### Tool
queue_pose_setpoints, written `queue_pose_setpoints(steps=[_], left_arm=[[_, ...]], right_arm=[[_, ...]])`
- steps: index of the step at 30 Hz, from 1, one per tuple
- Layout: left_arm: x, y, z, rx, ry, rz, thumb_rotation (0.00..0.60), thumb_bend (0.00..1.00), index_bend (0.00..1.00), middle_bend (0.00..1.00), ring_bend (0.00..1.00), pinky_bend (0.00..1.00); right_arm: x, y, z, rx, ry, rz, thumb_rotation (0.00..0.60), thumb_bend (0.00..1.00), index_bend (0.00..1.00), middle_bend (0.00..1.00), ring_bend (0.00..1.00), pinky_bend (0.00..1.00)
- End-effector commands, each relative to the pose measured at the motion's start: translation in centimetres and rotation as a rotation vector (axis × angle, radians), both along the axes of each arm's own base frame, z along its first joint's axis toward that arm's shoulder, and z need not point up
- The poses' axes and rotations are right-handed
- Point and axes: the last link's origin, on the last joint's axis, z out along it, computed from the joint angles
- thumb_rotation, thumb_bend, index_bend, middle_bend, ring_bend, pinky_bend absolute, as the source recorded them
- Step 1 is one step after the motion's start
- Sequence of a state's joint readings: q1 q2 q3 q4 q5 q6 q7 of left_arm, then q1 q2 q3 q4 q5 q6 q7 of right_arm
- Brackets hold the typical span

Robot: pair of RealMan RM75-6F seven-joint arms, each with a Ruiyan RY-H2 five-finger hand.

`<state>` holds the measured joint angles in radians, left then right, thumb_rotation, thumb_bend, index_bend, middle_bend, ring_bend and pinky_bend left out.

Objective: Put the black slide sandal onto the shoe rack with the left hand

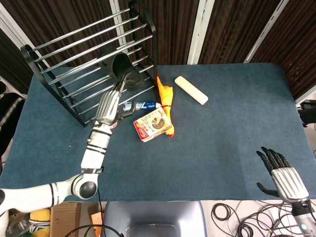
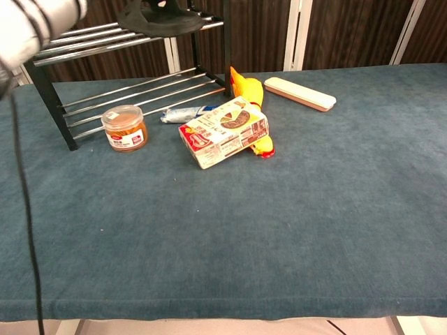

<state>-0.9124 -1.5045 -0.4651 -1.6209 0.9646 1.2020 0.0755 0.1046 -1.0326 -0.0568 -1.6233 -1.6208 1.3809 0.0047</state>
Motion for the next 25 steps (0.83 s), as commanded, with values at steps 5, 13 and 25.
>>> queue_pose_setpoints(steps=[5, 13, 25], left_arm=[[-17.1, -14.3, 4.0, -0.193, 0.477, 0.061, 0.565, 0.43, 0.0, 0.11, 0.08, 0.2], [-25.6, -21.8, 4.7, -0.074, 0.557, 0.137, 0.6, 0.39, 0.0, 0.04, 0.0, 0.13], [-25.7, -22.4, 4.6, -0.041, 0.501, 0.033, 0.6, 0.39, 0.0, 0.0, 0.0, 0.11]], right_arm=[[0.1, -0.1, -0.7, -0.001, 0.024, -0.002, 0.6, 0.18, 0.0, 0.0, 0.0, 0.12], [0.3, -0.1, -1.3, -0.009, 0.043, 0.003, 0.6, 0.18, 0.0, 0.0, 0.0, 0.12], [0.0, -0.2, -1.2, -0.046, 0.052, -0.008, 0.6, 0.18, 0.0, 0.0, 0.0, 0.1]])
